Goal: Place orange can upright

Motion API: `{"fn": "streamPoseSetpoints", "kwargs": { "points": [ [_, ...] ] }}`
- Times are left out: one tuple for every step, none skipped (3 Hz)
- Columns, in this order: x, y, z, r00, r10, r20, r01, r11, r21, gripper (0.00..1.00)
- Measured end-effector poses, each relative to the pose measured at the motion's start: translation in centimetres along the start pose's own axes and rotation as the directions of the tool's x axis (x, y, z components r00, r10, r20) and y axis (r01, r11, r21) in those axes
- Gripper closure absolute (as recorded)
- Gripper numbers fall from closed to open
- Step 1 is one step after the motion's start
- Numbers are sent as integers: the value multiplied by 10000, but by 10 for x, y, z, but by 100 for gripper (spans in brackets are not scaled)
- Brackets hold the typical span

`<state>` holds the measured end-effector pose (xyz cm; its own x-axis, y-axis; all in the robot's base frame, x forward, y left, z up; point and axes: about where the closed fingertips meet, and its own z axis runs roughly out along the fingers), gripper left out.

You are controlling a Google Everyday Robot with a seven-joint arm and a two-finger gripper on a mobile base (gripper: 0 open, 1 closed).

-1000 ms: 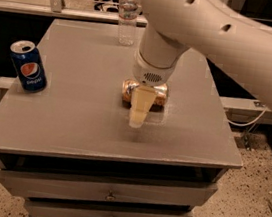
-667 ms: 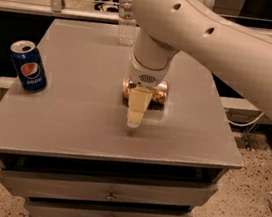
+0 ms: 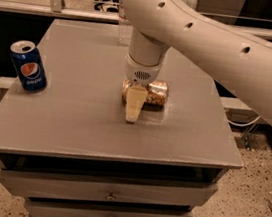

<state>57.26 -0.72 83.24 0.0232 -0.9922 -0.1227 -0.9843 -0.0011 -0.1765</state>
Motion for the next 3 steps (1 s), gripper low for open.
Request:
{"fn": "streamPoseSetpoints", "kwargs": {
  "points": [
    [2, -10, -1, 9998, 135, -156, -140, 9995, -295, 41],
    [2, -26, -25, 9992, 346, 178, -339, 9988, -351, 73],
    [0, -35, -52, 9936, 570, 972, -541, 9980, -317, 96]
  ]
}}
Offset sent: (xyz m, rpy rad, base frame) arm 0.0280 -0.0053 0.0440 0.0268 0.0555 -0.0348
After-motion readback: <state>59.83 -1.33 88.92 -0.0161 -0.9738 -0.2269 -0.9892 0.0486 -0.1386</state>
